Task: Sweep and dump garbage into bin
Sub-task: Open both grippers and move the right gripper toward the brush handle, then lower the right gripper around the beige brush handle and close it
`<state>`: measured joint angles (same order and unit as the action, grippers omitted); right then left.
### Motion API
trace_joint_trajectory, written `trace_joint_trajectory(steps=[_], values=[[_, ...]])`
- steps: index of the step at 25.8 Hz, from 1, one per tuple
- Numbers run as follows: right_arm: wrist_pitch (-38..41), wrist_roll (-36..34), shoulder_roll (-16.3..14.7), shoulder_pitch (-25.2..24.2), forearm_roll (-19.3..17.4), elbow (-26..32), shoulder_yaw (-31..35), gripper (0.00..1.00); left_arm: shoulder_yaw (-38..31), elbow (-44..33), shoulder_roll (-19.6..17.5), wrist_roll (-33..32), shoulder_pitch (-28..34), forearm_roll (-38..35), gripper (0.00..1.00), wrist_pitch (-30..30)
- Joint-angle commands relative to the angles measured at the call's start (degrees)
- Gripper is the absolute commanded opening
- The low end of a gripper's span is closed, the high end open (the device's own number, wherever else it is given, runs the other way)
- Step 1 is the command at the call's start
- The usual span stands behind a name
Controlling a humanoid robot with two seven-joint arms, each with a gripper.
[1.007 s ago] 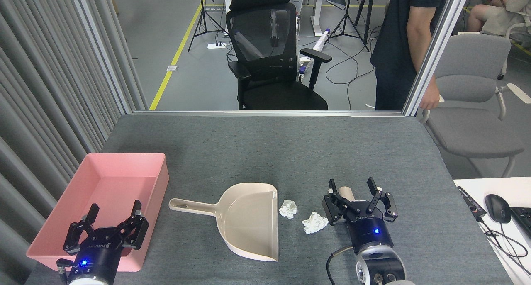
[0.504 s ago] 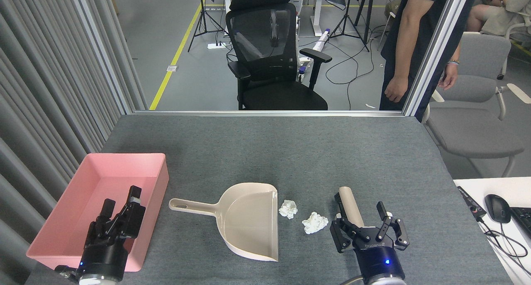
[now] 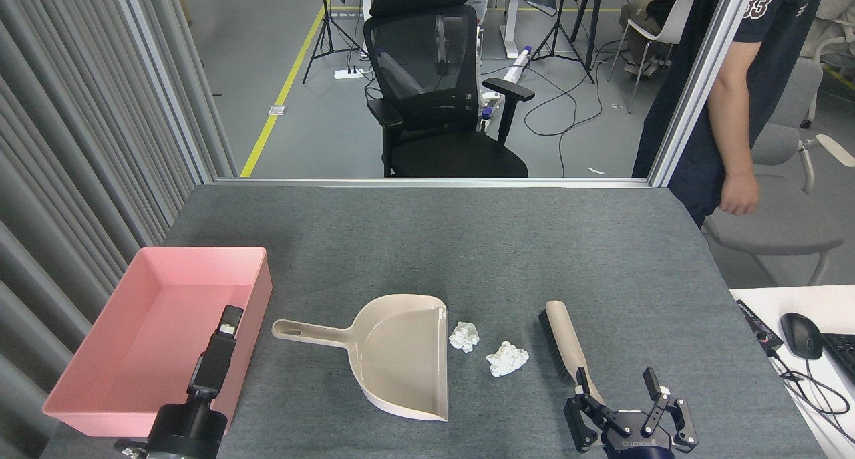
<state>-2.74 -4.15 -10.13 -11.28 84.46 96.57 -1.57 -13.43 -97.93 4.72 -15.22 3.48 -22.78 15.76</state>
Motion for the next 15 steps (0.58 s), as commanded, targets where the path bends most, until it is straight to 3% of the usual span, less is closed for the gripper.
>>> trace_joint_trajectory(steps=[1,8,15], values=[[0.3,-1.9,-0.6,-1.4,0.0,0.0,1.9,0.98,1.7,0.6,0.1,0.0,0.0,3.7,0.99,0.0],[0.5,-2.6,-0.6,-3.7,0.0,-0.5,2.2,0.98,6.4,7.7,0.3,5.5,-0.3,3.8,0.99,0.0],[0.9,-2.6,-0.6,-4.8,-0.1,-2.2,2.0,0.98,6.7,15.4,0.6,7.9,-1.5,4.9,0.99,0.3]])
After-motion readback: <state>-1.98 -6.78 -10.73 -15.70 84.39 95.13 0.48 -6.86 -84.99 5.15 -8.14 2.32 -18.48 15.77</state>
